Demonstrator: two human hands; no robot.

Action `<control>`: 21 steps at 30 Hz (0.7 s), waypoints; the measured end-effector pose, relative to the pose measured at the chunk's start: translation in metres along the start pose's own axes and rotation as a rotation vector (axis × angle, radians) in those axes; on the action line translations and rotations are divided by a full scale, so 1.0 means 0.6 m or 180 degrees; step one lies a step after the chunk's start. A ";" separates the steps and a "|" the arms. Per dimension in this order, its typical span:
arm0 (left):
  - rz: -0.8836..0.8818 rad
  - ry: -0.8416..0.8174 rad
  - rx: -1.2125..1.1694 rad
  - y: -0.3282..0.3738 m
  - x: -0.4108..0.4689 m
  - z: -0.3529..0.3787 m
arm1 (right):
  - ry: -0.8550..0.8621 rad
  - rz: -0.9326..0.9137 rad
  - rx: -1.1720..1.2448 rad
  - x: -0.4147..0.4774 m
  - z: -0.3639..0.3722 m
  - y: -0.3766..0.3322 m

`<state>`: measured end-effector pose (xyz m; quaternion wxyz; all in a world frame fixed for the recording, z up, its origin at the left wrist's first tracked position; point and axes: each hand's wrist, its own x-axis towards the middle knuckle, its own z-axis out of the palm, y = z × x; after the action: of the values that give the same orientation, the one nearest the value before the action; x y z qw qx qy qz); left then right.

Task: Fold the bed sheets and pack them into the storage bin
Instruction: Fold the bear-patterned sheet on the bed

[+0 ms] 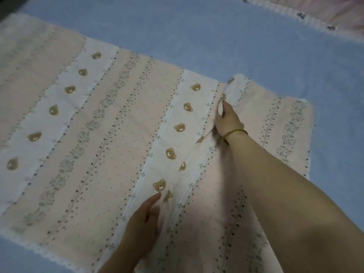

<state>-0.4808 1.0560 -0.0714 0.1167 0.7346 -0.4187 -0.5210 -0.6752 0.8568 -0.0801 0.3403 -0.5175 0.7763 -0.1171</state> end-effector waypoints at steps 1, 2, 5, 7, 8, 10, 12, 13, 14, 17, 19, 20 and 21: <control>-0.0046 -0.0051 -0.0020 -0.003 0.002 0.002 | -0.0114 -0.0014 -0.0441 0.000 0.013 0.004; -0.0037 -0.0103 -0.0026 0.000 0.001 0.005 | -0.0171 -0.0080 -0.0794 -0.001 0.019 0.007; 0.0031 -0.0258 0.0147 0.001 0.000 0.010 | -0.0340 -0.0395 -0.1455 -0.020 0.038 0.014; 0.0051 -0.0248 0.0312 -0.004 -0.005 0.010 | -0.0355 -0.0679 -0.1693 -0.036 0.045 0.022; 0.0062 -0.0179 0.0349 -0.007 -0.010 0.010 | -0.0380 -0.0781 -0.1713 -0.044 0.045 0.025; 0.0069 0.0006 0.0293 -0.013 -0.021 0.007 | -0.0449 -0.0894 -0.1670 -0.061 0.044 0.031; -0.0023 0.0137 0.0201 -0.020 -0.036 0.005 | -0.0557 -0.1022 -0.1735 -0.085 0.048 0.035; -0.0119 0.0165 0.0236 -0.022 -0.044 0.008 | -0.0642 -0.1140 -0.1859 -0.100 0.053 0.038; -0.0241 0.0150 0.0333 -0.024 -0.050 0.010 | -0.0755 -0.1262 -0.1999 -0.112 0.059 0.041; -0.0284 0.0387 0.0932 -0.040 -0.063 0.025 | -0.0959 -0.1593 -0.2322 -0.136 0.071 0.055; -0.0215 0.0733 0.1382 -0.048 -0.070 0.035 | -0.0913 -0.1707 -0.2437 -0.137 0.067 0.066; -0.0019 0.0933 0.1659 -0.057 -0.067 0.045 | -0.0865 -0.1728 -0.2498 -0.135 0.064 0.073; 0.0271 0.1109 0.1850 -0.062 -0.062 0.058 | -0.0837 -0.1740 -0.2563 -0.134 0.063 0.081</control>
<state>-0.4966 1.1155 -0.0841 -0.0062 0.7970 -0.5538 -0.2411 -0.6670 0.9554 -0.1015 0.1654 -0.8025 0.5466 0.1730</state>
